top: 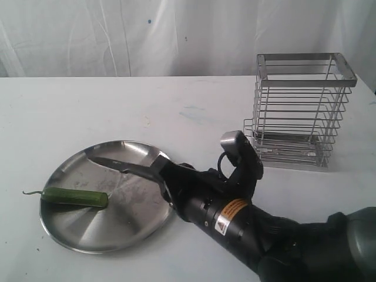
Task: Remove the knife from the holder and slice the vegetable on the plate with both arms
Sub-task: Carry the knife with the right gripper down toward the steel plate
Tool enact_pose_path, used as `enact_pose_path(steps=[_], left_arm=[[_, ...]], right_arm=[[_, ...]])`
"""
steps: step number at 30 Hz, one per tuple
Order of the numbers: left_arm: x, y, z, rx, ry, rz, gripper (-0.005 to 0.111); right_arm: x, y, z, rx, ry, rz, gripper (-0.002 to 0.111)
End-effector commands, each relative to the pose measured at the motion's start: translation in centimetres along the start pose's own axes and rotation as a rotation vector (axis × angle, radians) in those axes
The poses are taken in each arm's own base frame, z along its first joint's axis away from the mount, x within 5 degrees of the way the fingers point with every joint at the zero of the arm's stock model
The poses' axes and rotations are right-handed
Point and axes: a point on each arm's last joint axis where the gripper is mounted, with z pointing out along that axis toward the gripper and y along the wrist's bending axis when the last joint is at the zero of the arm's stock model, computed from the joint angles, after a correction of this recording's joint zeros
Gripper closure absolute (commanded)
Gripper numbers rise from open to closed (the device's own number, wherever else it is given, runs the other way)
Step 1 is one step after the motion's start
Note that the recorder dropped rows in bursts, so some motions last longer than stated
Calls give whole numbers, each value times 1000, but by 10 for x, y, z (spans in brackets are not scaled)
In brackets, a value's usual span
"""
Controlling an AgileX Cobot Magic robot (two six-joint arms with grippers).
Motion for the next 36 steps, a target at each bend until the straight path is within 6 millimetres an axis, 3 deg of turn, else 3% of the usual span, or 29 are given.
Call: enact_pose_path(steps=[1,4,7,11,24,36], left_arm=[[0,-1,0,8,-4,-2,107],[0,-1,0,8,-4,-2,107],[0,-1,0,8,-4,-2,107],[0,-1,0,8,-4,-2,107],[0,-1,0,8,-4,-2,107],[0,-1,0,8,-4,-2,107]], right_arm=[[-11,-22,-10,170,-135,56,108],[-8,-42,-24,264,-130,180,108],[3,-35,-26,147,-9,128,108],[-2,-28,-24,71,-47,52,108],[19,-45,-7,160,90,-7,108],[31,-49,-5,217,216,-60,108]])
